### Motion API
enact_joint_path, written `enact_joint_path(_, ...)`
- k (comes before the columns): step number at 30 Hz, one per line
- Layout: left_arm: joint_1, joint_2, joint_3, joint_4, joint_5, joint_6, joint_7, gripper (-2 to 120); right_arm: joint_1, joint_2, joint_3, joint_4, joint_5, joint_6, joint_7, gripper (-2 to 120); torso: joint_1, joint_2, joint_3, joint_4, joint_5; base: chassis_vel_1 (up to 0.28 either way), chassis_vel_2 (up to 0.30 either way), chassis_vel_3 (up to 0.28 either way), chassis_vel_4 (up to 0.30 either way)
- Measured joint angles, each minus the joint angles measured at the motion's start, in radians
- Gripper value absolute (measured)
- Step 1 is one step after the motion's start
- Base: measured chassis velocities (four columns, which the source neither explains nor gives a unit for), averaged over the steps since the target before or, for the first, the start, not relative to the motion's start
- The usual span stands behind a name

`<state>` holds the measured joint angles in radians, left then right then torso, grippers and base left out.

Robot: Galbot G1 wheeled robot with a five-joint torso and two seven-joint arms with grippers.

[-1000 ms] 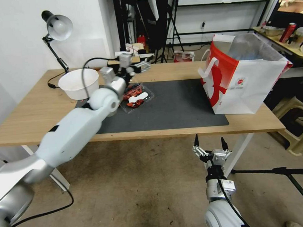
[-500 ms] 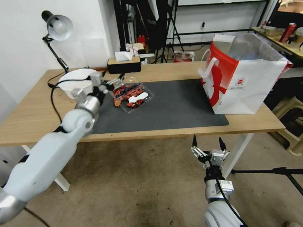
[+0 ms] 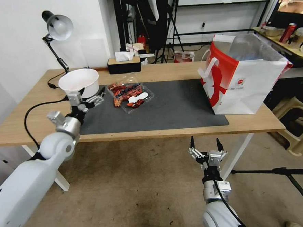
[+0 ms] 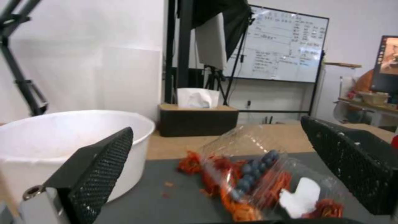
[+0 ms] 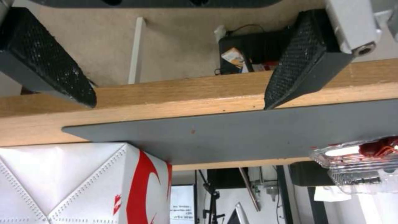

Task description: Pick up the trash from the table and place it into the takeout bag.

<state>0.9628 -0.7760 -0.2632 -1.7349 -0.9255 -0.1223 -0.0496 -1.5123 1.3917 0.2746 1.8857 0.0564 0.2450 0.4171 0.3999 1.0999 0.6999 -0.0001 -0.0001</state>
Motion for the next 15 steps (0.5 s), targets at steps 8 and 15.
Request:
enact_joint_path(8, 0.179, -0.027, -0.115, -0.037, 0.044, -0.027, 0.012, 100, -0.004, -0.002, 0.001, -0.002, 0.000, 0.007, 0.000, 100, 0.000, 0.000, 0.000, 0.0005, 0.0001, 0.000, 0.000, 0.000, 0.000)
enact_joint_path(15, 0.284, -0.069, -0.181, -0.056, 0.089, -0.052, 0.019, 100, -0.006, 0.000, 0.004, -0.004, -0.003, 0.011, 0.000, 100, 0.000, 0.000, 0.000, 0.0002, 0.0001, 0.000, 0.000, 0.000, 0.000)
